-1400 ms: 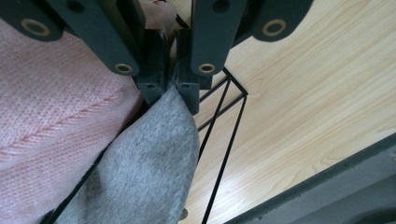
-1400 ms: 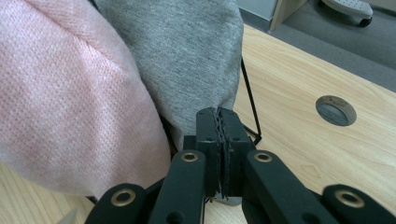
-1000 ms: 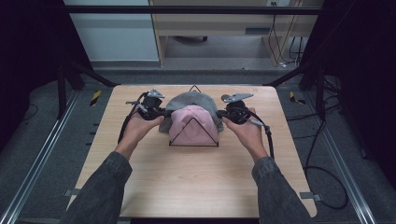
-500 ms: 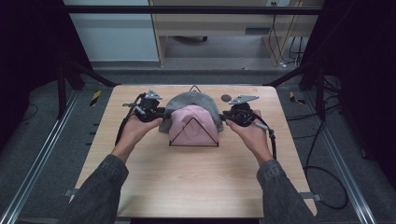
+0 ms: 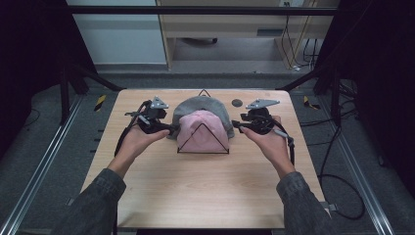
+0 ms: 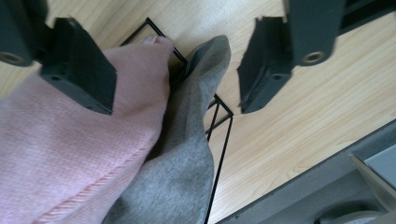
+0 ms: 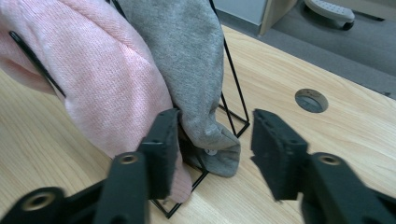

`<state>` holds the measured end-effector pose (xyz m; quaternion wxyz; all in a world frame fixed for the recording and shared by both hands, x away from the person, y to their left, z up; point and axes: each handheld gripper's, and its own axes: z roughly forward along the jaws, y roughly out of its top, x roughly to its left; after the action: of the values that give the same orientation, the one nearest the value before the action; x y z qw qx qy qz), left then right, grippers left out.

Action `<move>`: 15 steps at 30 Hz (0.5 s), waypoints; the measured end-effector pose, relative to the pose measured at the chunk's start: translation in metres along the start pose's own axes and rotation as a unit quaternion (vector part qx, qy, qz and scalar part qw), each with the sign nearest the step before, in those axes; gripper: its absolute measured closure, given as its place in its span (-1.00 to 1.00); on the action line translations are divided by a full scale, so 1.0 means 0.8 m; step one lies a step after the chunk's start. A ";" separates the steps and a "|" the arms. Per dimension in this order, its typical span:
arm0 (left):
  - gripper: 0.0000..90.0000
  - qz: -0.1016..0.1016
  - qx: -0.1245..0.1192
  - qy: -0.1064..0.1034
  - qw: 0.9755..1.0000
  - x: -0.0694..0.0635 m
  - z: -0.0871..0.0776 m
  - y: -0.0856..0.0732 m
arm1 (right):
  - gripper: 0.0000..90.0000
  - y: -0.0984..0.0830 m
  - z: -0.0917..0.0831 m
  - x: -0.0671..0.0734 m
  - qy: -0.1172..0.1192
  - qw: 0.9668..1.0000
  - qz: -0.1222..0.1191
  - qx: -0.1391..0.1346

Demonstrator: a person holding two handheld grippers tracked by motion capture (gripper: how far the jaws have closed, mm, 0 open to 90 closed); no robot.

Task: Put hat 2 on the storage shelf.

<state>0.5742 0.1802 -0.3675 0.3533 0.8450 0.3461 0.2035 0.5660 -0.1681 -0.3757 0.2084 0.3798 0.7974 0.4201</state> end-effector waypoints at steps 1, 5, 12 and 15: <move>-0.48 0.000 0.000 0.000 1.000 0.000 0.000 0.000 | 0.09 0.000 0.000 0.000 0.000 1.000 0.000 0.000; -0.69 -0.003 -0.004 -0.006 1.000 -0.010 -0.015 -0.014 | -0.35 -0.008 -0.013 0.006 -0.007 1.000 0.006 0.002; -0.83 0.004 -0.002 -0.010 1.000 -0.025 -0.029 -0.057 | -0.68 -0.058 -0.029 0.014 -0.029 0.999 0.015 0.028; -0.87 0.014 0.012 -0.016 1.000 -0.035 -0.030 -0.095 | -0.75 -0.085 -0.035 0.018 -0.029 0.999 0.023 0.037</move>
<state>0.5074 0.2098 -0.4104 0.3453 0.8572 0.3310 0.1909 0.5094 -0.1956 -0.4163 0.2081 0.4174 0.7971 0.3836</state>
